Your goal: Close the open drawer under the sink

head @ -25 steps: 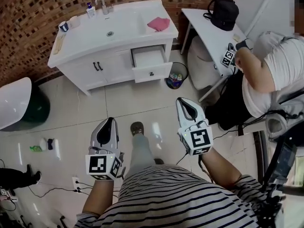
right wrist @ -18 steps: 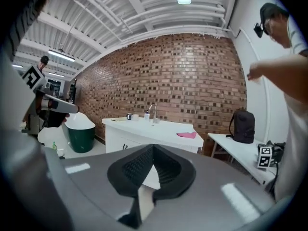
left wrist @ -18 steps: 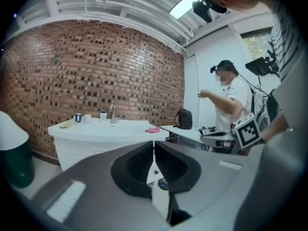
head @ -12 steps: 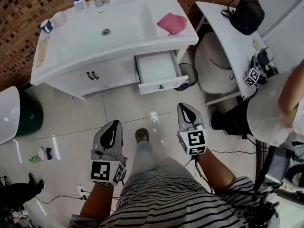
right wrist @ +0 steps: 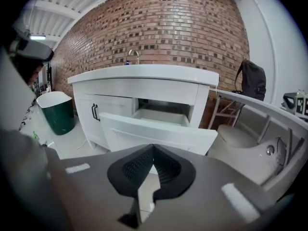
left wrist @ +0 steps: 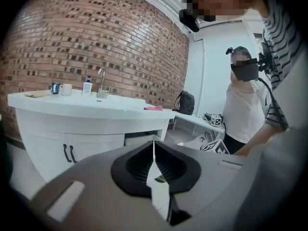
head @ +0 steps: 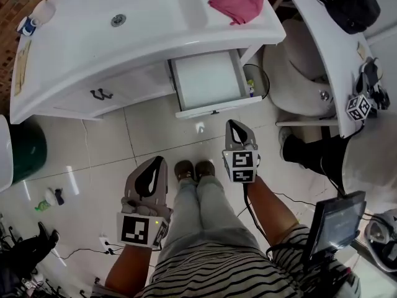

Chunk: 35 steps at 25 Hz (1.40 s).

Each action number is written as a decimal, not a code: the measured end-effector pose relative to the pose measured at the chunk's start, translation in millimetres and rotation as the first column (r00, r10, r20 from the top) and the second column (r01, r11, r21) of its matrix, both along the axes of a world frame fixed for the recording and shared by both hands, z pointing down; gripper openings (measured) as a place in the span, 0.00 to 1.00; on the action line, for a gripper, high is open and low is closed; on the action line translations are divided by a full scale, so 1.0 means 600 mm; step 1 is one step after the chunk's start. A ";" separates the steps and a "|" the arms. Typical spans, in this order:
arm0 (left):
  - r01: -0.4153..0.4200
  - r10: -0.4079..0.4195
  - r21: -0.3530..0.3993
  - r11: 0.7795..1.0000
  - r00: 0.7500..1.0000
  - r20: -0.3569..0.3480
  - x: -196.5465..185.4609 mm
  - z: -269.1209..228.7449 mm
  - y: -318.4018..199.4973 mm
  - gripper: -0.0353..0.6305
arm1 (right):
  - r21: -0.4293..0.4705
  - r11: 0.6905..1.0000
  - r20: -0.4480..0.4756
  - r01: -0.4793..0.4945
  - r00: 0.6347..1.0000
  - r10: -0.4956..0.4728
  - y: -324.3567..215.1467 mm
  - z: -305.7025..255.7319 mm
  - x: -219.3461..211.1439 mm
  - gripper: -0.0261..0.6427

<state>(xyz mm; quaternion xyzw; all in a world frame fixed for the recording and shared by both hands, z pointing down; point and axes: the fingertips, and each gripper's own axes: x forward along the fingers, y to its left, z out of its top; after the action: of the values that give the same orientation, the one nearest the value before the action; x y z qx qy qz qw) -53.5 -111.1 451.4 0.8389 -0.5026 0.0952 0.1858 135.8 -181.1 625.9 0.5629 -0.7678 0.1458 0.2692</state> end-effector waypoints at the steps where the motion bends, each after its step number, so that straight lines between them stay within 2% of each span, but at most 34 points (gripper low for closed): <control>1: -0.004 0.004 0.000 1.000 1.000 0.000 0.005 0.009 -0.005 0.09 | -0.005 1.000 0.003 -0.004 1.000 0.004 -0.008 0.013 0.000 0.04; 6: 0.009 -0.009 -0.022 1.000 1.000 -0.012 0.011 0.054 -0.028 0.09 | -0.007 1.000 0.015 0.011 1.000 -0.011 -0.041 0.048 -0.007 0.04; 14: 0.032 -0.032 -0.044 0.999 0.999 -0.008 -0.002 0.092 -0.058 0.09 | 0.020 0.999 0.061 -0.032 0.998 0.030 -0.074 0.053 -0.003 0.04; 23: 0.045 -0.045 -0.059 0.997 0.999 -0.008 -0.023 0.106 -0.091 0.09 | 0.025 1.000 0.050 -0.014 0.999 0.012 -0.131 0.052 -0.015 0.04; 35: 0.067 -0.068 -0.043 0.997 0.997 -0.021 -0.038 0.129 -0.136 0.08 | 0.097 0.995 0.040 -0.006 0.999 0.002 -0.205 0.050 -0.028 0.04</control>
<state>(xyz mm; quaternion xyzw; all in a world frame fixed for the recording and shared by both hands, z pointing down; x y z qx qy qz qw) -76.1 -192.5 528.8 0.8184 -0.5264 0.0902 0.2123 119.1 -303.8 656.0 0.5738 -0.7781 0.1198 0.2260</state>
